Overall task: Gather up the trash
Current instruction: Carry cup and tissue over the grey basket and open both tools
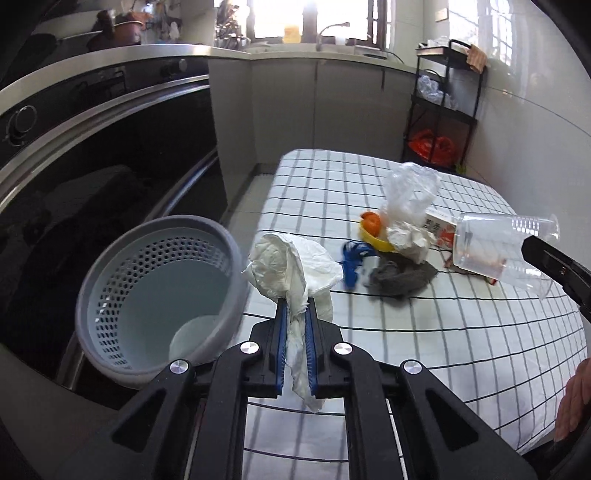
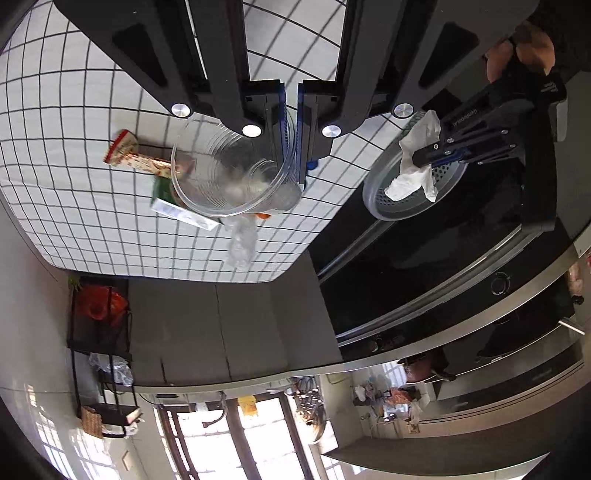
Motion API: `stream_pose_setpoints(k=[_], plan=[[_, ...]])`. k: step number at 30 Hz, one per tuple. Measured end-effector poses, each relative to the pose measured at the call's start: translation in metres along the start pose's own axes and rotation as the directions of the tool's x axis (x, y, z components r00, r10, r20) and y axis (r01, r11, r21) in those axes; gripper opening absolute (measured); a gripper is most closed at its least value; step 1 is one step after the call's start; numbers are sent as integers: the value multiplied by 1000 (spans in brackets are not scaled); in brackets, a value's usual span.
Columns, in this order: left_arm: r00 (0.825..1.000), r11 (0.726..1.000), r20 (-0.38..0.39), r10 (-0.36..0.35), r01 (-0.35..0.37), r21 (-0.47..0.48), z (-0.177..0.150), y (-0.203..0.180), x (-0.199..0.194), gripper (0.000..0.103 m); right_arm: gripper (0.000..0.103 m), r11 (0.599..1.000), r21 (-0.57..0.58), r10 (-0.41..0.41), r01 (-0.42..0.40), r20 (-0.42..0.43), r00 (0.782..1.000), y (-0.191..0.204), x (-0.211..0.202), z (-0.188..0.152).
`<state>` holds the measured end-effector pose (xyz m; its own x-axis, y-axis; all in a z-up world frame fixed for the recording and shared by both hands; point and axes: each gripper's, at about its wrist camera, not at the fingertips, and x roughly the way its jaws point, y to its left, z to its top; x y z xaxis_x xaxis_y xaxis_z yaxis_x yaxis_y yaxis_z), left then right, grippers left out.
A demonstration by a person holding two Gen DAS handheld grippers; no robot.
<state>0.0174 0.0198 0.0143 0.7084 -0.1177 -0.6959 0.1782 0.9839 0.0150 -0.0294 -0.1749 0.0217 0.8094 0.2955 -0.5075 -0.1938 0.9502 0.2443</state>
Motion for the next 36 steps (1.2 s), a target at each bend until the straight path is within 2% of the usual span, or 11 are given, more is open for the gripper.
stream_pose_setpoints(k=[3, 6, 13, 22, 28, 36], plan=[[996, 996, 4, 89, -88, -22, 4, 39, -1, 10, 4, 998, -46, 45, -45, -10, 999, 35, 20, 7], [989, 987, -6, 146, -146, -60, 8, 78, 4, 10, 4, 992, -80, 93, -94, -25, 995, 64, 41, 12], [978, 968, -49, 204, -208, -139, 7, 135, 23, 10, 4, 974, -107, 188, -198, -100, 977, 86, 97, 21], [967, 956, -127, 219, -239, -171, -4, 168, 57, 10, 4, 957, -137, 223, -256, -215, 951, 126, 162, 17], [968, 959, -196, 155, -195, -206, -3, 188, 87, 10, 4, 952, -133, 232, -277, -283, 931, 140, 194, 16], [966, 954, -221, 135, -187, -235, -3, 201, 102, 12, 4, 951, -102, 243, -292, -337, 909, 144, 215, 13]])
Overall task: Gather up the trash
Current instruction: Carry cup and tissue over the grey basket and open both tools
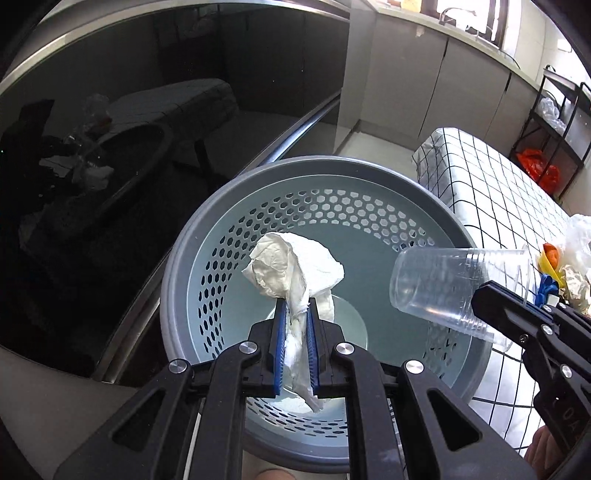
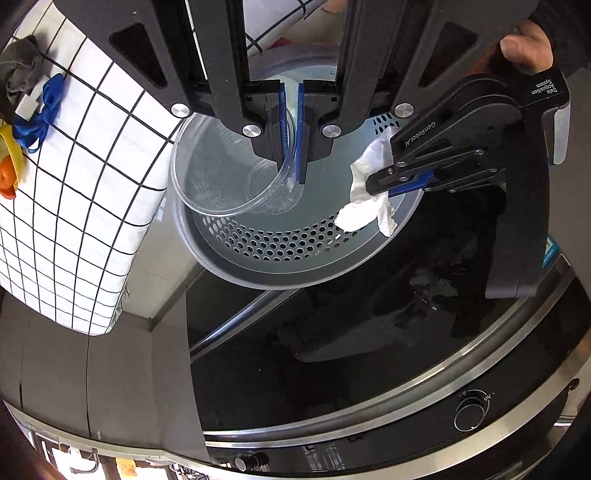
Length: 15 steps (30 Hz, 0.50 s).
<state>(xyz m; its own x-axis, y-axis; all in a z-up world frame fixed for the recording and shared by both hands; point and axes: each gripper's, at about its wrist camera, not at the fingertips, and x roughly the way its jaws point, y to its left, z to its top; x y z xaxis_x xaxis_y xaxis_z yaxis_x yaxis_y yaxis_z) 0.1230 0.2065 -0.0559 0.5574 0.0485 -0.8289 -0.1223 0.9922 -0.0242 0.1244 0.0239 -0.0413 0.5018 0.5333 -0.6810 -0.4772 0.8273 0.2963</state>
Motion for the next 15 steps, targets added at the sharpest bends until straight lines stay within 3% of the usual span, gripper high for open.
stream_pose_setpoints(k=[10, 11, 12, 15], plan=[[998, 999, -48, -33, 32, -16, 2, 4, 13, 15, 6, 1000, 13, 6, -5, -22, 1000, 6, 9, -1], [998, 999, -50, -31, 30, -17, 1, 4, 12, 20, 7, 1000, 15, 6, -5, -21, 1000, 7, 9, -1], [998, 999, -48, -31, 30, -17, 1, 5, 12, 30, 13, 1000, 18, 9, -8, -20, 1000, 6, 9, -1], [999, 999, -36, -40, 39, -29, 2, 7, 9, 56, 53, 1000, 31, 4, -5, 4, 1000, 5, 5, 0]])
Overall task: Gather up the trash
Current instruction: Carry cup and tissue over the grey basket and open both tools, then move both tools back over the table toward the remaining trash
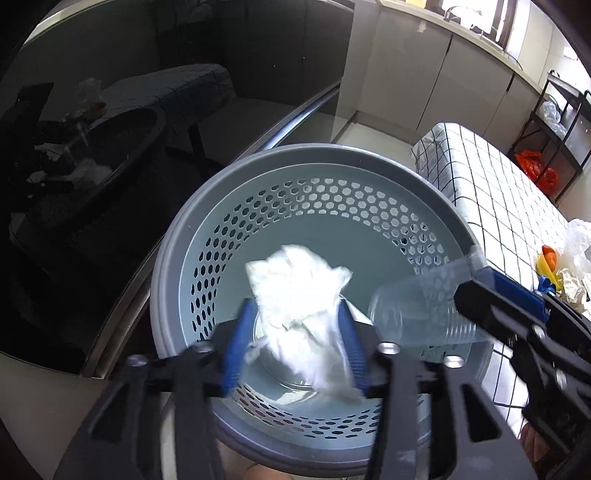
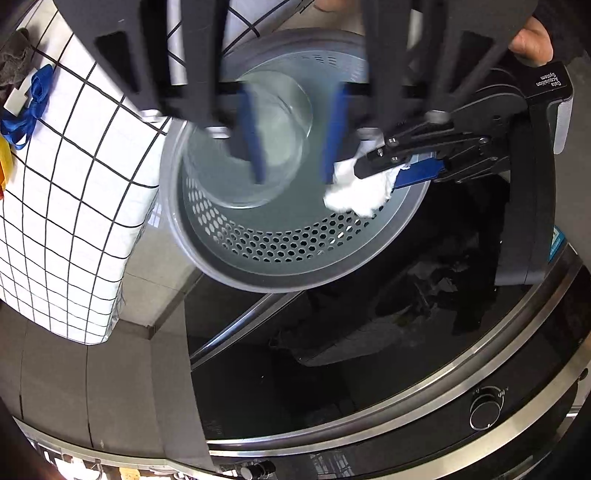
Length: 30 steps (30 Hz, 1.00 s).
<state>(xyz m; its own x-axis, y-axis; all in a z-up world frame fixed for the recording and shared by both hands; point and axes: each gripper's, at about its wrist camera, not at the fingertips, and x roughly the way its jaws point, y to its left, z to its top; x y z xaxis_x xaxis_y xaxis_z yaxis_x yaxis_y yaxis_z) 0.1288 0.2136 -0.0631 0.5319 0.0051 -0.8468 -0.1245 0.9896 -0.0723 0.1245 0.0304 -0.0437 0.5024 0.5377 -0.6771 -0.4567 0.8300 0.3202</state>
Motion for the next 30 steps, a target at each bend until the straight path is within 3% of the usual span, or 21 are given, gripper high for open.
stream_pose_setpoints(k=[19, 30], plan=[[1000, 1000, 12, -2, 2, -7, -1, 2, -8, 56, 54, 1000, -1, -27, 27, 37, 999, -2, -7, 0], [998, 1000, 67, -15, 13, 26, -7, -8, -27, 66, 54, 997, 24, -68, 67, 57, 996, -2, -37, -16]])
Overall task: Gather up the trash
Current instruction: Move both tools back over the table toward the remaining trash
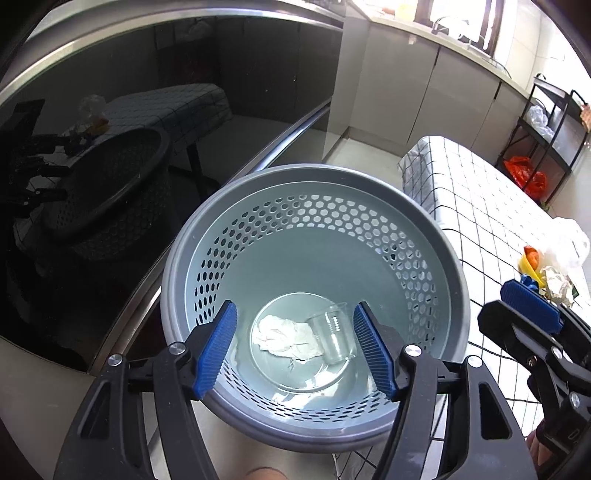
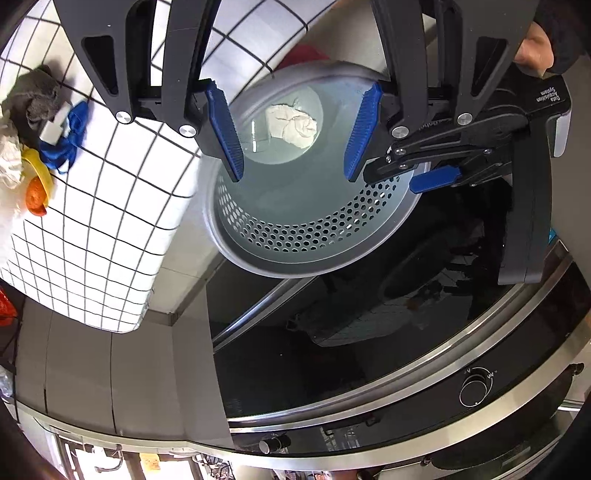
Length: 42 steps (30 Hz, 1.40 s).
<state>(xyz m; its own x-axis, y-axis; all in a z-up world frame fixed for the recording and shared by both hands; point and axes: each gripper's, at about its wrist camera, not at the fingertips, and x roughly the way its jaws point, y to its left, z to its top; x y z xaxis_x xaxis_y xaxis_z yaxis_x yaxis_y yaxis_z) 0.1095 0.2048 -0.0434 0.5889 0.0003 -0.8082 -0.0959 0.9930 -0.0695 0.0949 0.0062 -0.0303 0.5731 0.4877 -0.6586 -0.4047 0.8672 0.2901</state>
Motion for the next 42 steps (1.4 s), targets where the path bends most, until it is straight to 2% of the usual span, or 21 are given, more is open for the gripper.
stream_pose_setpoints(k=[4, 5, 9, 14, 19, 24, 32, 38, 42], plan=[[999, 1000, 35, 9, -10, 23, -4, -8, -11, 72, 54, 1000, 20, -17, 17, 8, 1000, -3, -15, -11], [999, 999, 46, 11, -13, 30, -5, -11, -14, 77, 54, 999, 26, -22, 21, 12, 1000, -5, -19, -14], [996, 999, 84, -14, 11, 40, -10, -18, -28, 86, 54, 997, 62, -42, 40, 27, 999, -13, -38, -25], [992, 997, 125, -21, 12, 76, -19, -35, -43, 91, 57, 992, 99, -85, 79, 55, 995, -27, -68, -46], [985, 993, 156, -68, 52, 104, -29, -57, -58, 94, 58, 982, 147, -137, 123, 90, 987, -51, -106, -71], [976, 986, 173, -133, 113, 121, -40, -84, -73, 95, 60, 963, 183, -223, 199, 121, 967, -86, -148, -87], [965, 967, 180, -192, 155, 204, -56, -153, -85, 95, 61, 910, 224, -381, 349, 123, 916, -149, -201, -105], [958, 955, 186, -218, 170, 244, -61, -201, -85, 96, 62, 890, 196, -438, 412, 114, 892, -187, -222, -110], [959, 952, 181, -220, 170, 254, -57, -229, -77, 96, 62, 888, 201, -439, 413, 109, 892, -210, -223, -106]])
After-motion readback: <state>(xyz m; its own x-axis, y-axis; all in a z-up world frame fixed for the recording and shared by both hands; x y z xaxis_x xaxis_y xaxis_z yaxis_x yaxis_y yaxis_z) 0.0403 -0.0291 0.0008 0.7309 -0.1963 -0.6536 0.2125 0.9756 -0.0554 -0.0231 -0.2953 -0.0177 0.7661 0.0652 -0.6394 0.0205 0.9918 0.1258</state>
